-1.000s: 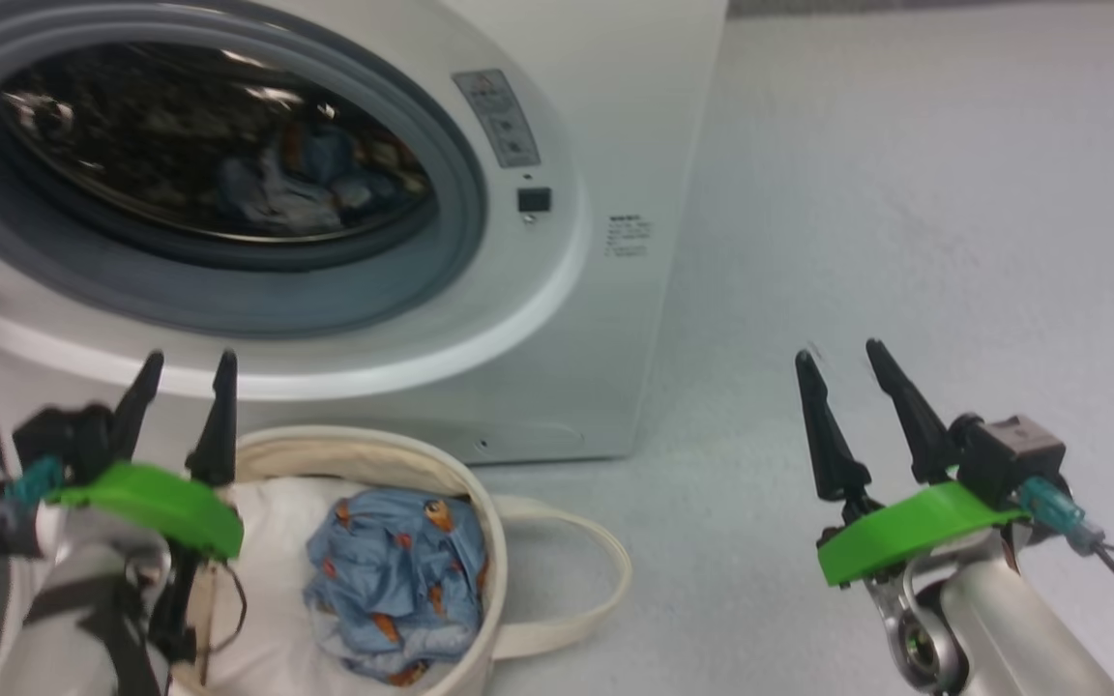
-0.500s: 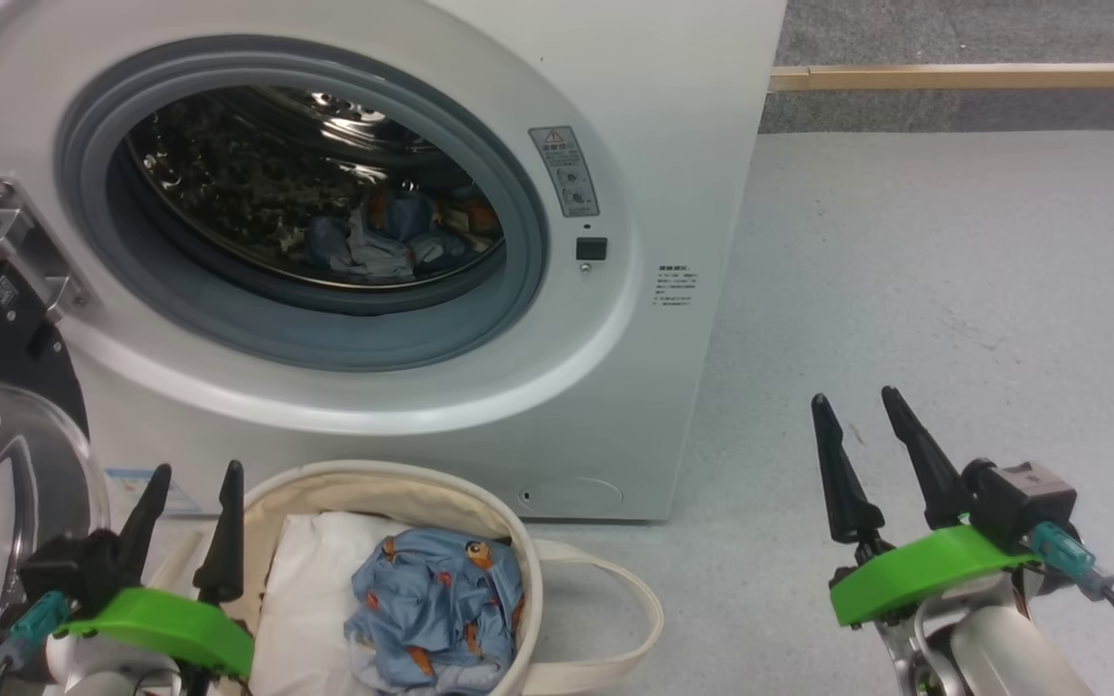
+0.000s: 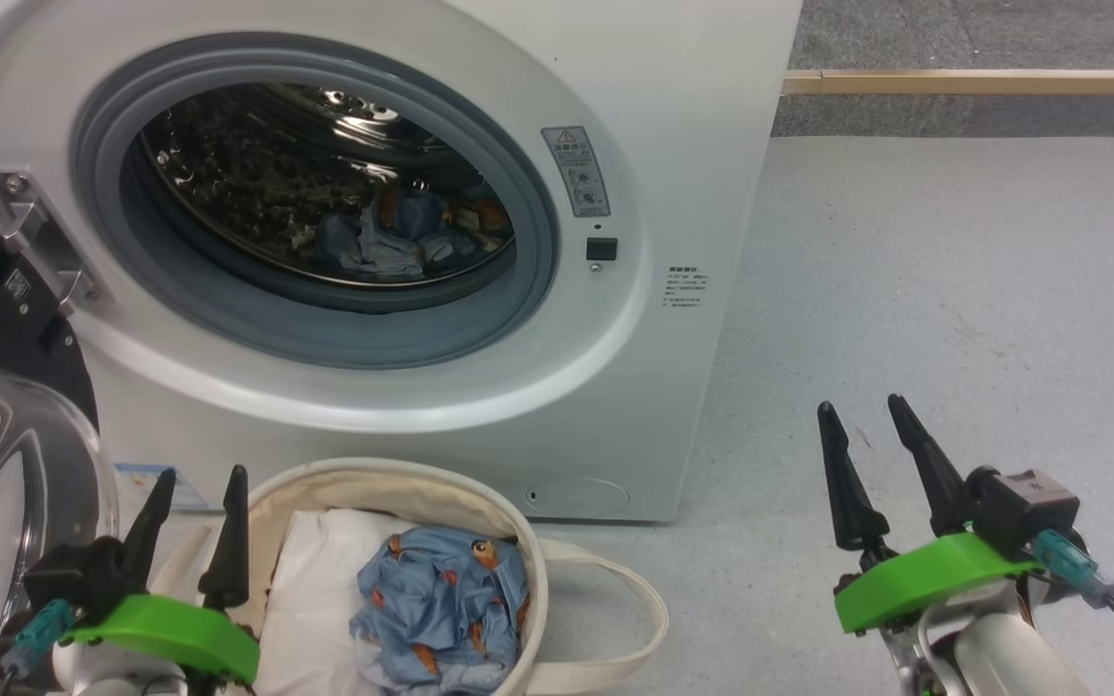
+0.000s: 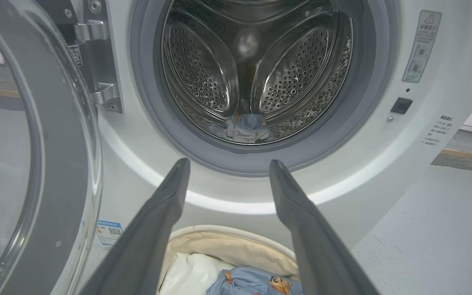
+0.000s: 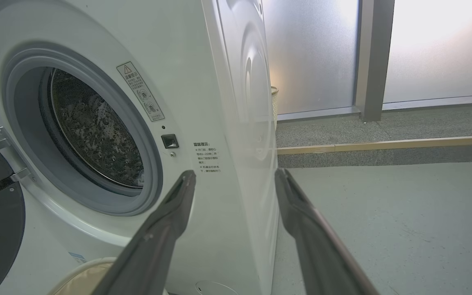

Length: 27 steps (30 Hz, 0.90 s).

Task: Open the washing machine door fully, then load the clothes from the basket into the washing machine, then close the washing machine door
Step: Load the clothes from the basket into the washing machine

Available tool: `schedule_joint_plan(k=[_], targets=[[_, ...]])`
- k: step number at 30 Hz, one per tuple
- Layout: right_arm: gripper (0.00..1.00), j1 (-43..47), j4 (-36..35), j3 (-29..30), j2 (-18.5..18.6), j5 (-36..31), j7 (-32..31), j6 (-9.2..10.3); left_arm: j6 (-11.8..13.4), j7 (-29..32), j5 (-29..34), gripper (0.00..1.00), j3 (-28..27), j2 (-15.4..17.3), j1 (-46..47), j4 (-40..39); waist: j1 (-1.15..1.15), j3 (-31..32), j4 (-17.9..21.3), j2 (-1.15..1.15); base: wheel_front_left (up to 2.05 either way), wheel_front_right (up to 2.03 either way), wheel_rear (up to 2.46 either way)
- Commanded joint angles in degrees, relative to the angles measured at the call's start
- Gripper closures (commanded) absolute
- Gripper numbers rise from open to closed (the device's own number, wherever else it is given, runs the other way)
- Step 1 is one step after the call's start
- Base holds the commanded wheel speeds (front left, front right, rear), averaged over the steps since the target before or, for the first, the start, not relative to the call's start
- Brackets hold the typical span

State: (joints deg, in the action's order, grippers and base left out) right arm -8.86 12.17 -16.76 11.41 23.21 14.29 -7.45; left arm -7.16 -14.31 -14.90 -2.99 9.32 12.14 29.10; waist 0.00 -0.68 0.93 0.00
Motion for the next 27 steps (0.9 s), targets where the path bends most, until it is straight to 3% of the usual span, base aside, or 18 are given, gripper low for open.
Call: schedule_joint_plan(k=[1,13,27], targets=[[0.00,-1.0,-1.6,-0.9,0.4,-0.3,0.7,-0.03,-0.3,-0.7,0.2,0.00,-2.3,1.1,1.8,-1.6,0.00,0.0,0.0,0.00,0.00,0.00,0.00],[0.00,-1.4,-0.9,-1.9,0.9,0.3,0.7,-0.03,-0.3,-0.7,-0.6,0.00,-1.5,0.5,1.8,1.5,0.00,-0.7,0.5,0.00,0.00,0.00,0.00],[0.00,-5.4,-0.1,-3.9,3.3,0.4,0.7,-0.03,-0.3,-0.7,-4.6,0.00,3.9,-0.6,7.8,17.7,0.00,-7.7,1.8,0.00,0.00,0.00,0.00]])
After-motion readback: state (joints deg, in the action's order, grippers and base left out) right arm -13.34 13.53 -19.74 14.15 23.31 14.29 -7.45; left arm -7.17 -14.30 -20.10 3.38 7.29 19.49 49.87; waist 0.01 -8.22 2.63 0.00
